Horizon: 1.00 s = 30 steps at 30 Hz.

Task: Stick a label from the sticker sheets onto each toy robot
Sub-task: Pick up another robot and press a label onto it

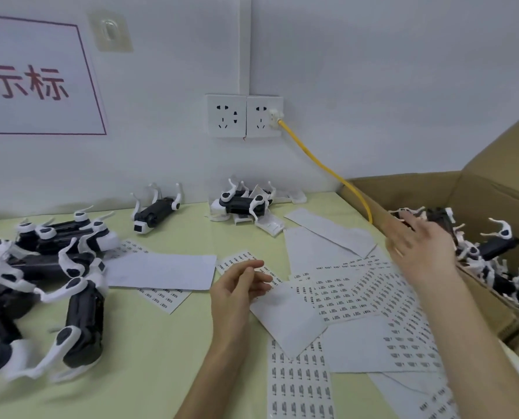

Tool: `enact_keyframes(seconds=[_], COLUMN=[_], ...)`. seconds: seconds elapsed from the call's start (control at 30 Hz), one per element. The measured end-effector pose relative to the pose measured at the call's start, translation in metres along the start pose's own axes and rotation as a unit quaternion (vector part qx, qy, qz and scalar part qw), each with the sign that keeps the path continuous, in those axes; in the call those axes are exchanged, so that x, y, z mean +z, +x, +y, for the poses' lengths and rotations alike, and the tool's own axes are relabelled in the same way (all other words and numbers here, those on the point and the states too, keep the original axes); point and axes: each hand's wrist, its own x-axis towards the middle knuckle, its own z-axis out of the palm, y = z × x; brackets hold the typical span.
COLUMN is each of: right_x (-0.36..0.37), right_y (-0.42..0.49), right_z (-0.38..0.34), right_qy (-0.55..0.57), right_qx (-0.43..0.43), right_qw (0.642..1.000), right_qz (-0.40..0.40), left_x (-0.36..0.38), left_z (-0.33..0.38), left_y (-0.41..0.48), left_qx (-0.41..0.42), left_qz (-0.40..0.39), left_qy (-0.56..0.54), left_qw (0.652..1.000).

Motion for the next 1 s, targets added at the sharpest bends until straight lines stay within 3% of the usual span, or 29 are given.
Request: enact_keyframes(seconds=[0.13, 0.2, 0.27, 0.33, 0.37, 0.43, 0.53, 0.73, 0.83, 0.9, 1.0], right_x=[0.035, 0.052, 0.062, 0.066, 0.068, 0.068, 0.067, 0.064, 0.061, 0.058, 0.055], right_y=[-0.041, -0.059, -0.073, -0.082, -0.084, -0.087, -0.086, -0.087, -0.087, -0.086, -0.086], right_z=[0.049, 0.073, 0.094, 0.109, 0.114, 0.117, 0.116, 0.114, 0.113, 0.115, 0.121], right_qy=[-0.102, -0.166, -0.212, -0.243, -0.255, -0.265, -0.26, -0.261, -0.29, -0.352, -0.476], right_qx=[0.021, -0.002, -0.025, -0.031, -0.031, -0.029, -0.027, -0.044, -0.076, -0.131, -0.208], right_qw=[0.989, 0.976, 0.962, 0.952, 0.949, 0.946, 0.949, 0.949, 0.937, 0.911, 0.839], right_qz=[-0.101, -0.143, -0.17, -0.183, -0.184, -0.183, -0.177, -0.174, -0.176, -0.17, -0.163], left_x=[0.004, -0.002, -0.02, -0.05, -0.067, -0.102, -0.134, -0.14, -0.141, -0.143, -0.147], left_z=[0.011, 0.026, 0.046, 0.069, 0.08, 0.096, 0.106, 0.108, 0.104, 0.1, 0.097], left_y=[-0.006, -0.008, -0.01, -0.014, -0.014, -0.017, -0.021, -0.015, -0.018, -0.019, -0.023], left_qx=[0.016, 0.063, 0.124, 0.149, 0.131, 0.053, -0.015, 0.008, -0.002, -0.039, -0.07], left_qz=[-0.02, -0.024, 0.017, 0.103, 0.144, 0.195, 0.209, 0.21, 0.207, 0.166, 0.106], left_qy=[0.054, 0.17, 0.342, 0.513, 0.569, 0.613, 0.601, 0.508, 0.507, 0.531, 0.561], left_qw=[0.998, 0.983, 0.931, 0.839, 0.799, 0.764, 0.771, 0.835, 0.837, 0.83, 0.818])
